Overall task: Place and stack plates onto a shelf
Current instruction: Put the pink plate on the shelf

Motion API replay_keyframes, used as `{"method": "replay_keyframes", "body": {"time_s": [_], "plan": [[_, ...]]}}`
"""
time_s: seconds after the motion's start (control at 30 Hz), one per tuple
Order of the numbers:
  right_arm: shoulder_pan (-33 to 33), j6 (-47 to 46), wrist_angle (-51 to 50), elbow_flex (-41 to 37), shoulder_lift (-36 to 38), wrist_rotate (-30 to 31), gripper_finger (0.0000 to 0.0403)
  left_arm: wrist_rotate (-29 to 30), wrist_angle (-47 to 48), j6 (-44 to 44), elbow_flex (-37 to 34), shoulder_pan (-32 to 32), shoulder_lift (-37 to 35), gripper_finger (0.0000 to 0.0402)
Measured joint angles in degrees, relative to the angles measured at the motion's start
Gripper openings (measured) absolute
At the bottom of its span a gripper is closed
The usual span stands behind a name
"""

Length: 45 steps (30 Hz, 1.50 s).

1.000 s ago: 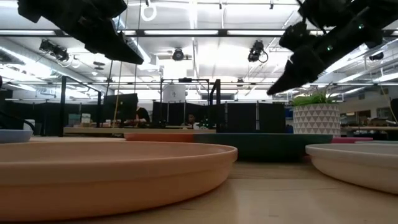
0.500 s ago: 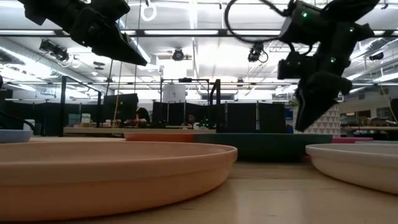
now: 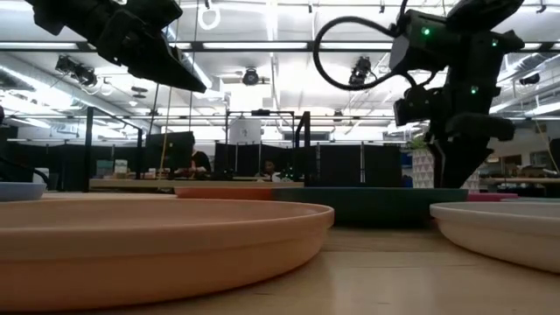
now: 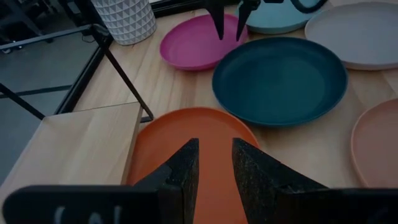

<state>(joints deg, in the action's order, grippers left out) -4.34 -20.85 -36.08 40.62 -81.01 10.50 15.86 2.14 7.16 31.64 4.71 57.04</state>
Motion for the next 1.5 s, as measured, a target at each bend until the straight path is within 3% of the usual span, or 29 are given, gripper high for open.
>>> {"method": "replay_keyframes", "body": {"time_s": [0.27,0.6,0.93,1.0,1.23,1.5], "plan": [[-2.47,-1.51,-0.52,-0.11,3.99,-3.10,0.0162,0.00,-0.03,-0.03,0.00,0.00,0.00,0.0103],[-4.61,-1.55,0.04,-0.70,-4.55,-3.03,0.0153,-0.02,-0.05,-0.44,0.00,0.00,0.00,0.0103],[-3.98,-0.41,-3.71,1.94,-3.31,-1.54,0.0029,-0.02,-0.58,-0.42,0.00,0.00,0.00,0.0103],[-4.00,0.00,-6.26,3.46,-2.21,-0.76,0.0015,-0.02,-0.60,-0.42,0.00,0.00,0.00,0.0103],[-3.99,2.79,-15.78,13.77,-0.71,0.64,0.0026,-0.02,-0.69,-0.44,0.00,0.00,0.00,0.0103],[-3.93,18.51,-12.93,26.55,-3.20,-12.10,0.0020,-0.07,-0.05,-1.54,0.00,1.35,-2.62,0.0103]]}}
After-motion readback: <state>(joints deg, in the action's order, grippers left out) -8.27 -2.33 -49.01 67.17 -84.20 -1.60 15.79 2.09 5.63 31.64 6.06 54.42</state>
